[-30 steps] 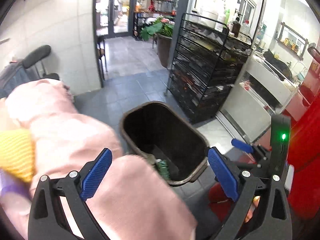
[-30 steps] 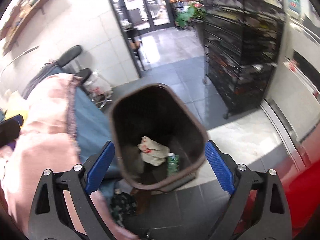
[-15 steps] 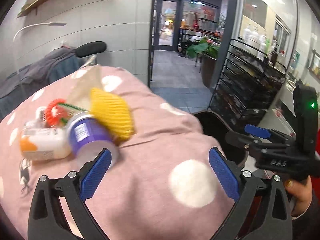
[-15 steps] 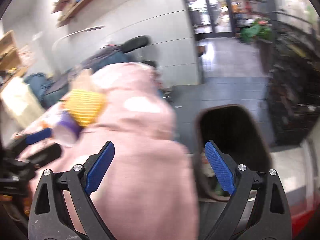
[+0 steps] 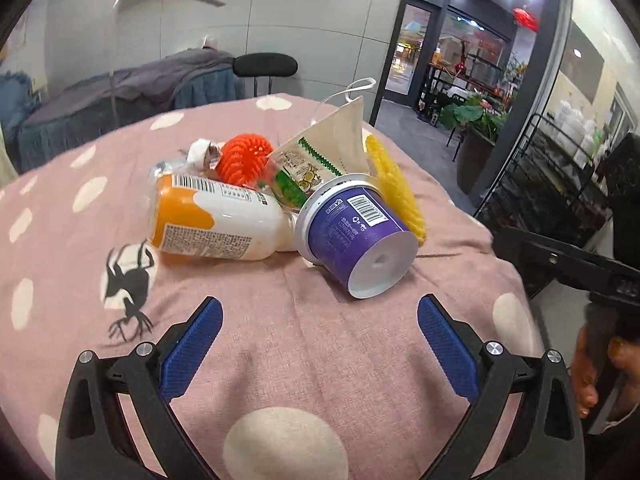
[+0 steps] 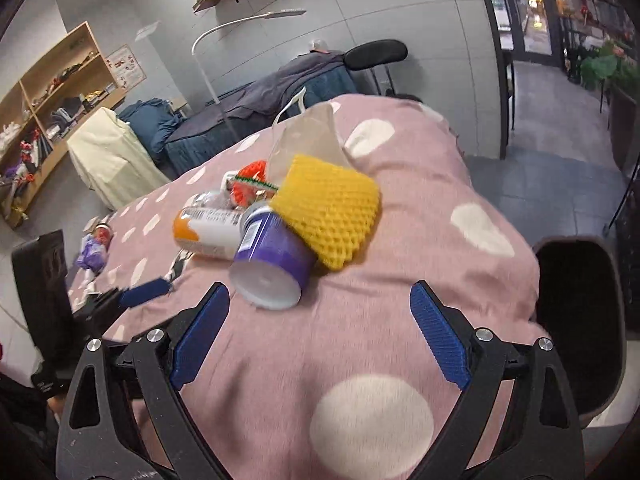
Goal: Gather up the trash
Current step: 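Return both tools to the table and grasp the purple yogurt cup with the left gripper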
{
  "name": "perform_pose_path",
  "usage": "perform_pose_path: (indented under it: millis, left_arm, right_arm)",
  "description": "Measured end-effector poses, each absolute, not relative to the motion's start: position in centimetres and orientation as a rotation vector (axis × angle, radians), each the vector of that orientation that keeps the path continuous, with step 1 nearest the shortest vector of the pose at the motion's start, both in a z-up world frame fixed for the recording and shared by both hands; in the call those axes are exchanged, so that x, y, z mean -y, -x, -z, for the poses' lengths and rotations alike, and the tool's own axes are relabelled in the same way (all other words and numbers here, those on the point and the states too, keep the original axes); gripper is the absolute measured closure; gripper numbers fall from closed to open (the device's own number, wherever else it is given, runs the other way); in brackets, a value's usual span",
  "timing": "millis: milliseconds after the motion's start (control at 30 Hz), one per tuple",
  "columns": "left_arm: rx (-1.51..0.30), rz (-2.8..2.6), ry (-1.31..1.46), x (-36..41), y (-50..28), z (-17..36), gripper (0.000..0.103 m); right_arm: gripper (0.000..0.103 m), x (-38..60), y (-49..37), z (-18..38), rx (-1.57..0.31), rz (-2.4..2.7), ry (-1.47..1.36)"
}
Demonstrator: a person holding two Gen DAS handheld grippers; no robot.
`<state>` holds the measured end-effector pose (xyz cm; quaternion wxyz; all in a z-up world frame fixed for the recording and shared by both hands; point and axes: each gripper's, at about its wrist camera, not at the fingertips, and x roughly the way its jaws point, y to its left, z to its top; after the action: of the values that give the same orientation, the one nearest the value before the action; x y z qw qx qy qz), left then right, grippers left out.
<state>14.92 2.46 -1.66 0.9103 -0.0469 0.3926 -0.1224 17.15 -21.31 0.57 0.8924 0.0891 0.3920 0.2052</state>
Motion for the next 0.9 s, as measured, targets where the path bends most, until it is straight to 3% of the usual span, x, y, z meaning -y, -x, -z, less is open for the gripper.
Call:
perform_pose_path:
  millis: [533,900]
  left_arm:
    - [-1.036,0.422,0.374,-1.1,-22.1,3.4,0.008]
    - [-1.225,0.411,0.406,-1.1,-25.5,7.2,0.026]
  right_arm:
    - [0.012,24.2,-17.3,-0.2,-0.786,-0.278,-0.115]
    - [0.012,25.3,-17.6,0.7,-0.801,-0.273,-0.151]
